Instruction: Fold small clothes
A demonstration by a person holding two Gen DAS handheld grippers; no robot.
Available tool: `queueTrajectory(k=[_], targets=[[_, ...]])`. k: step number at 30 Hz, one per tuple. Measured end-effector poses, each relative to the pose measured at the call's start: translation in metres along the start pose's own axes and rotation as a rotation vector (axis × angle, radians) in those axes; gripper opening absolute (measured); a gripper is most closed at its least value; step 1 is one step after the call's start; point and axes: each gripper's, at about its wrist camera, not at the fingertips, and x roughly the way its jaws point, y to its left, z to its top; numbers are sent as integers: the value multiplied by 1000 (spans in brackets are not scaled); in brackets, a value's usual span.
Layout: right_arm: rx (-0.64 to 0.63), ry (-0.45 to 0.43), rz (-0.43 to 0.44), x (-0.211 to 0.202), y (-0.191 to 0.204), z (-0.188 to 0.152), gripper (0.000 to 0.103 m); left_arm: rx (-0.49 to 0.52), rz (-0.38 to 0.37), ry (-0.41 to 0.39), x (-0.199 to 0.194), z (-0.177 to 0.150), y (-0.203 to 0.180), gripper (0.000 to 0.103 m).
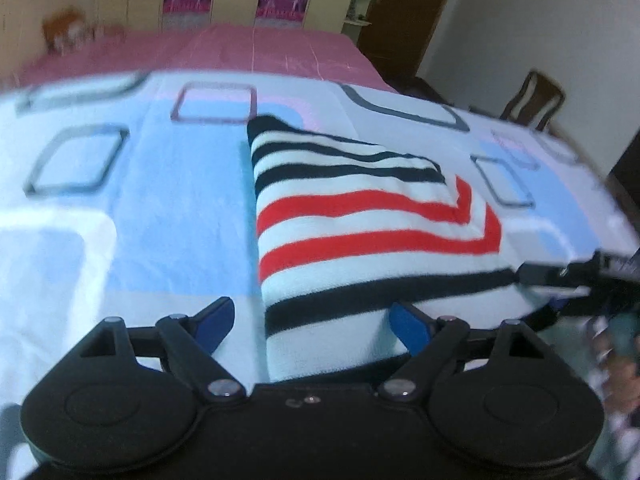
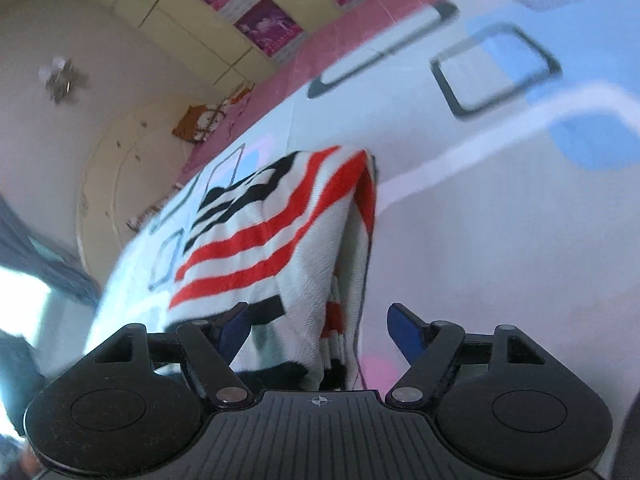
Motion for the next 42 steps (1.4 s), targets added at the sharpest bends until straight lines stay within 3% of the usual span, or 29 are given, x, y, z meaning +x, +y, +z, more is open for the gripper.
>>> queueTrajectory(k=[3,9,15,19,20,22,26,29,35,42], targets=[[88,24,46,4,-14,3,75,-93,-94,48,9,3,20,84],[50,56,44,12,-7,11,75,-215,-236,102,31,1,40,85],[-103,100,-43,34,27,16,75,-174,-252,102,44,12,26,86],[-238,87,-163,48,56,9,43,-52,-188,58,36,16,8,58],[-257,75,-183,47,63,6,41,-35,-184,45,31,16,8,50],[-292,40,-214,42,77,-1,37,-5,-202,14,18,16,10,44],[-357,4,-230,36,118,-19,36,45,-216,-30,-13,18,25,43],[-409,-5,-235,50,155,-38,35,56,-210,-50,-42,19,56,43],[-446,8,-176,119,234,-74,35,20,-160,-65,-91,18,150,43],[-456,84,-133,206,295,-112,35,-53,-112,-19,-119,1,250,44]])
